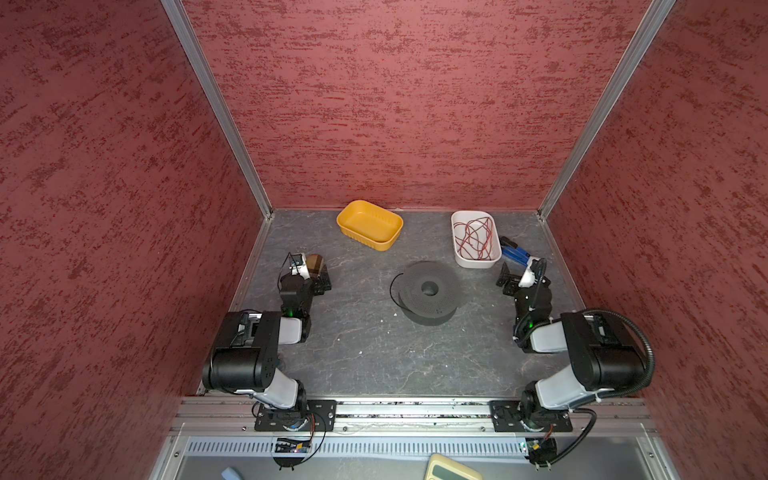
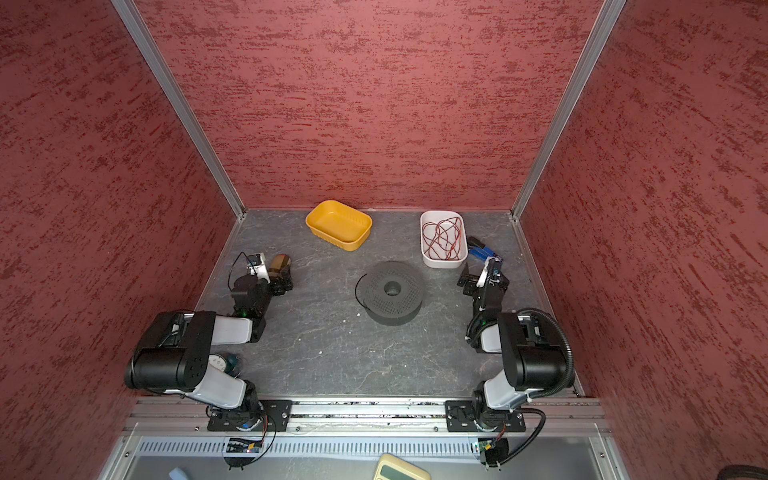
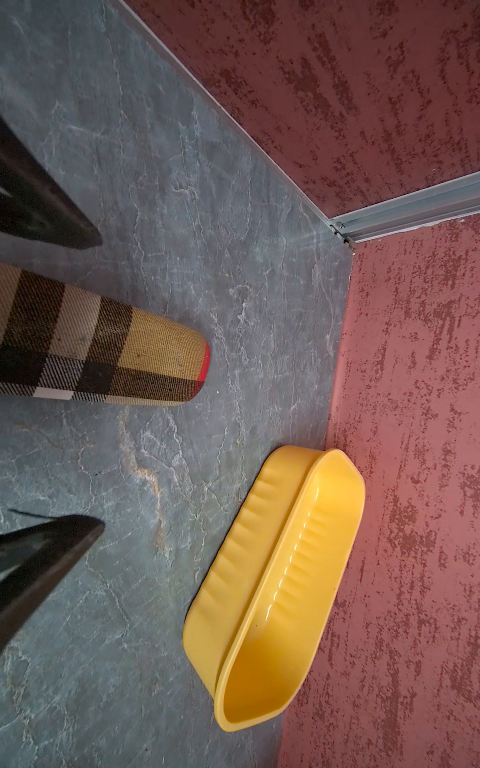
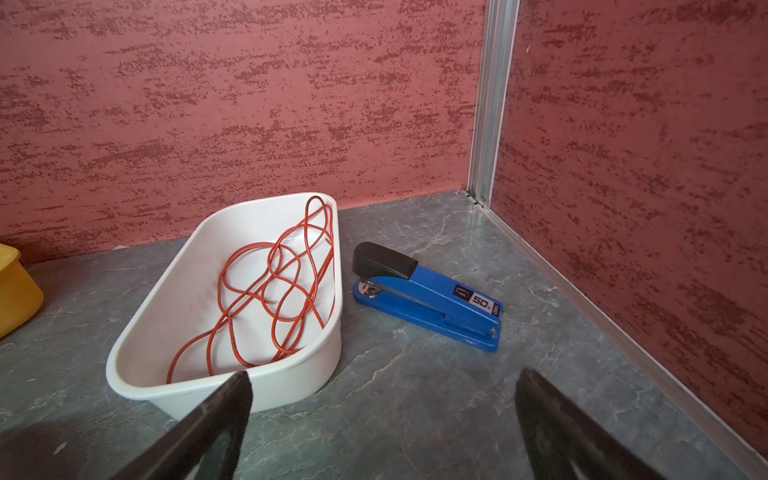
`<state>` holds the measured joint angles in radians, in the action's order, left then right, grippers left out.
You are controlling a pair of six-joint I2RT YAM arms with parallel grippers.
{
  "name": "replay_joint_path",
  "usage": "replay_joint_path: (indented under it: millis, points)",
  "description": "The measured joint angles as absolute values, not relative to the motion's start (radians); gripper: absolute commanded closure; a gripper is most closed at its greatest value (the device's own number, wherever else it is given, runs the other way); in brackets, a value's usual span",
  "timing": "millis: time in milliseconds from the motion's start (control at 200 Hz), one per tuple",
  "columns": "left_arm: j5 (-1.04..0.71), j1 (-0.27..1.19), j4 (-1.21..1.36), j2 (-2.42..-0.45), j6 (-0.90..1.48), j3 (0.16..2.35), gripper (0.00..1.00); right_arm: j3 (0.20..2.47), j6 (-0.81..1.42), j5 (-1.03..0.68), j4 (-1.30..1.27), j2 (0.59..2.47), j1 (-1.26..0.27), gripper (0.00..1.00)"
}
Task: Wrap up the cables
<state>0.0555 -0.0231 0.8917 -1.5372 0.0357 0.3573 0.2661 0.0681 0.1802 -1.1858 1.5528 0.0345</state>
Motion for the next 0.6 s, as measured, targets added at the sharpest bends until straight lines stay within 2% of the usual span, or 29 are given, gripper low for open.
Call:
replay_joint_path:
  millis: [596]
  points:
    - [0.059,-0.023,0.892,-1.537,0.035,0.357,0.01,0.274,0.047,0.072,-1.133,1.553,0.047,0.01]
